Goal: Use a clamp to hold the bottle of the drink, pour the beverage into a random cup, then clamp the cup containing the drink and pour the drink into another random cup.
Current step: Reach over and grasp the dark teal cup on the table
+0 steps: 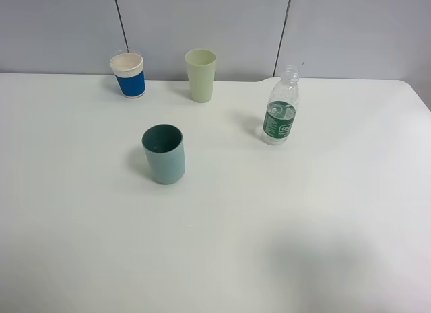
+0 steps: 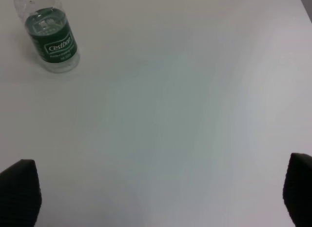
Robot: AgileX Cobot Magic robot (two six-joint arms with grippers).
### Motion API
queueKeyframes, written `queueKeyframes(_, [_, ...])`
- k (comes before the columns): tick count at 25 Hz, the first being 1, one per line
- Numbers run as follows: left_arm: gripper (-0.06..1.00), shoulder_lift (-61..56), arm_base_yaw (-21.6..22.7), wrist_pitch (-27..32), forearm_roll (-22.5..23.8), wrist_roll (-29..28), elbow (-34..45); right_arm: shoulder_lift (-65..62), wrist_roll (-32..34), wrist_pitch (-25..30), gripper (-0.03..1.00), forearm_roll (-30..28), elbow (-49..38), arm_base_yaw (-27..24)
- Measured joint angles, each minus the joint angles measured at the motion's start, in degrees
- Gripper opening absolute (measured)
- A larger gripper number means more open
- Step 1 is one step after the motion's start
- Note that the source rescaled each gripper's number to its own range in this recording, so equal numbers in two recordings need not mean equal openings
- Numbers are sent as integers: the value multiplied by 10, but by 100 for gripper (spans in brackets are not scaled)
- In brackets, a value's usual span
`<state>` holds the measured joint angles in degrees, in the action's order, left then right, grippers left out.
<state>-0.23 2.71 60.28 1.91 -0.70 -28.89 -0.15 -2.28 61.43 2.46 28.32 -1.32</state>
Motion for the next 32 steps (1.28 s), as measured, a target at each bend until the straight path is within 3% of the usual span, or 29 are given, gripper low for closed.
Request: queueKeyframes(32, [100, 0, 0, 0, 0, 0, 0, 0, 0, 0, 100, 0, 0, 0])
